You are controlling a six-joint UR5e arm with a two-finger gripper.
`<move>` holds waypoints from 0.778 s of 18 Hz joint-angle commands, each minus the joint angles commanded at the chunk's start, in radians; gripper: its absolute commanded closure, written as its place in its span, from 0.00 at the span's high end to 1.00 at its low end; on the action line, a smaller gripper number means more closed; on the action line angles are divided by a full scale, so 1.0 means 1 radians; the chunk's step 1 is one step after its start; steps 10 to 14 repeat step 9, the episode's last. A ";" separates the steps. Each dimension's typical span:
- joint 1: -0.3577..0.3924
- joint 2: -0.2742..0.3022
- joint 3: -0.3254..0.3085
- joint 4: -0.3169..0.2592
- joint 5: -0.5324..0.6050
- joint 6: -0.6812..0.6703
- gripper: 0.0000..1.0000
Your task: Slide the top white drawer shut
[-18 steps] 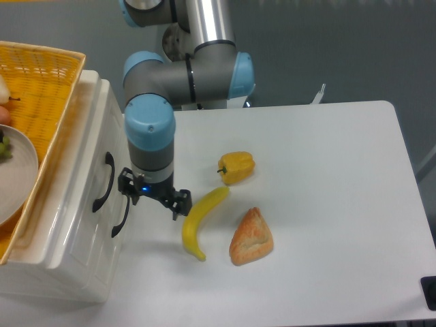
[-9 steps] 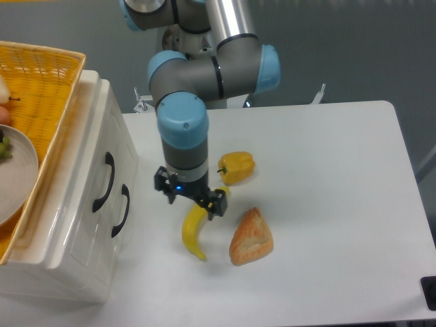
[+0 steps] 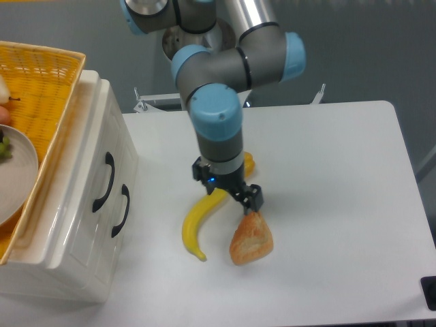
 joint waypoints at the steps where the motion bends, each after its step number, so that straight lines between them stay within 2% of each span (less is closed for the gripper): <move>1: 0.005 0.000 -0.002 0.002 0.003 0.023 1.00; 6: 0.023 -0.005 -0.011 0.006 0.072 0.176 1.00; 14: 0.035 -0.003 -0.008 0.008 0.075 0.175 1.00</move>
